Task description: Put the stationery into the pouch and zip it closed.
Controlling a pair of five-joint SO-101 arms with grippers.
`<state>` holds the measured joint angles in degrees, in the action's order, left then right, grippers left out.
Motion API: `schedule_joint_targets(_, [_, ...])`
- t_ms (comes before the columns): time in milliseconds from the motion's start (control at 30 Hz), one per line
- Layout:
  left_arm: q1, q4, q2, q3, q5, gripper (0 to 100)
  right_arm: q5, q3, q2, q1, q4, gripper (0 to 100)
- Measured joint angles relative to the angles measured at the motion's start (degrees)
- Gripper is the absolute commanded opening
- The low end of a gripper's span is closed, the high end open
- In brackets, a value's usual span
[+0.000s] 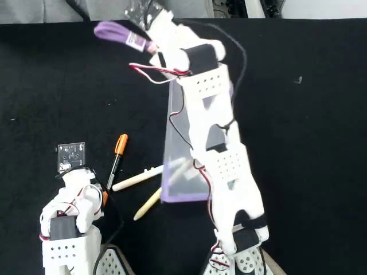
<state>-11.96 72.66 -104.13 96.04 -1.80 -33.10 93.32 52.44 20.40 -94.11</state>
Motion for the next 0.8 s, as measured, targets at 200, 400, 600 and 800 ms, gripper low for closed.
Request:
schedule_joint_targets(200, [0.0, 0.0, 0.0, 0.0, 0.0, 3, 0.0, 0.0, -9.9, 0.0, 1.8, 1.1])
schedule_joint_targets(400, [0.0, 0.0, 0.0, 0.0, 0.0, 3, 0.0, 0.0, -14.5, 0.0, 10.3, 1.1])
schedule_joint_targets(600, [0.0, 0.0, 0.0, 0.0, 0.0, 3, 0.0, 0.0, -14.6, 0.0, 14.4, 1.1])
schedule_joint_targets(800, [0.0, 0.0, 0.0, 0.0, 0.0, 3, 0.1, 0.4, -11.7, -0.1, 8.2, 1.1])
